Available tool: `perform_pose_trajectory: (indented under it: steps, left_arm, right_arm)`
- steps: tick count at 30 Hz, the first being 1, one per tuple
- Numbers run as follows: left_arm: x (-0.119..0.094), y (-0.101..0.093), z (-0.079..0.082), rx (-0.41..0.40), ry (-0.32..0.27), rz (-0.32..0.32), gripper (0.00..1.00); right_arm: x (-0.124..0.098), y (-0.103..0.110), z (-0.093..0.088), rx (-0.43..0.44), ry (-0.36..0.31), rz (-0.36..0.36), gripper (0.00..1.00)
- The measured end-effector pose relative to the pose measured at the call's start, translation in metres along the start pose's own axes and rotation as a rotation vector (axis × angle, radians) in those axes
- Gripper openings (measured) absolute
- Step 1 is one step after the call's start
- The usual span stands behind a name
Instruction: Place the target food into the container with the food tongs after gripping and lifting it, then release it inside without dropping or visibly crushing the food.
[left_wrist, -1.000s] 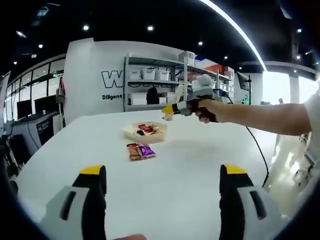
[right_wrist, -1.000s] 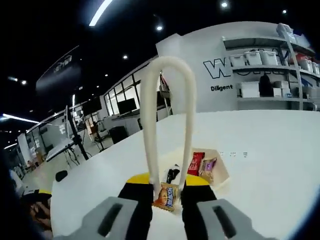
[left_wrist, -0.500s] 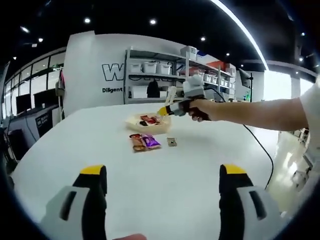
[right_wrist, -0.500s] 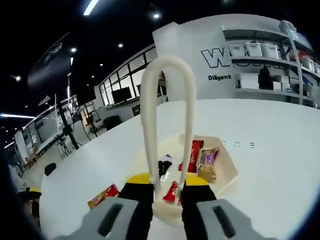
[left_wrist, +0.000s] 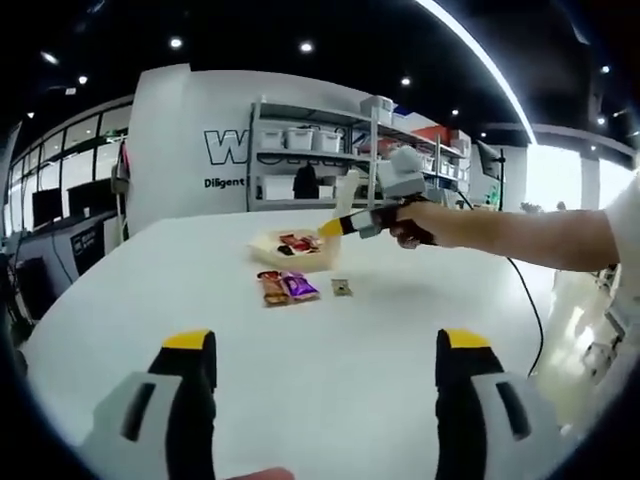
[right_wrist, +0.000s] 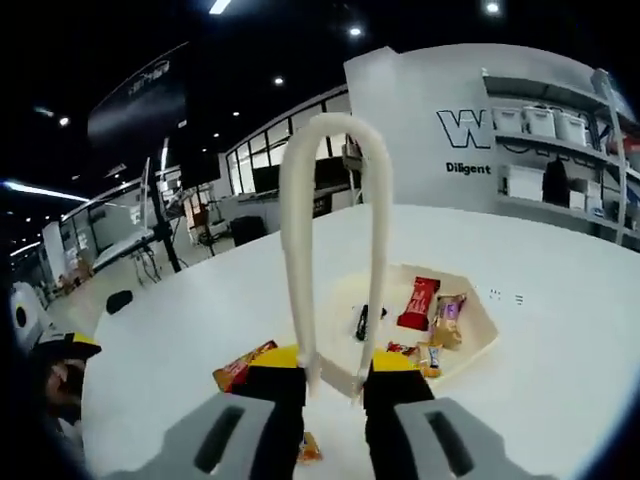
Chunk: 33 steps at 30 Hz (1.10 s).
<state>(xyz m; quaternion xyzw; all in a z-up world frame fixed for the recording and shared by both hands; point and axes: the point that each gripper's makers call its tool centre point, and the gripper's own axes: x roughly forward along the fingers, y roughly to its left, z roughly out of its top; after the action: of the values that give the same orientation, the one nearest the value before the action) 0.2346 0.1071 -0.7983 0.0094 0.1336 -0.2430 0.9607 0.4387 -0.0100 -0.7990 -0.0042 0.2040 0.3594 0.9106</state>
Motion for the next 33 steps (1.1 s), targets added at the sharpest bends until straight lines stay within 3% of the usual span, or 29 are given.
perform_pose_trajectory:
  steps: [4, 15, 33]
  left_arm:
    - [-0.006, -0.005, 0.006, 0.003, -0.017, -0.002, 0.9]
    - [-0.019, -0.013, 0.005, 0.018, -0.019, -0.003, 0.89]
    - [-0.026, -0.019, 0.012, 0.031, -0.035, -0.01, 0.88]
  right_arm:
    - [-0.001, 0.018, -0.007, 0.034, 0.008, 0.049, 0.15]
    - [0.01, 0.036, -0.042, 0.013, 0.078, 0.093, 0.16]
    - [-0.012, 0.038, -0.052, 0.012, 0.092, 0.087, 0.17]
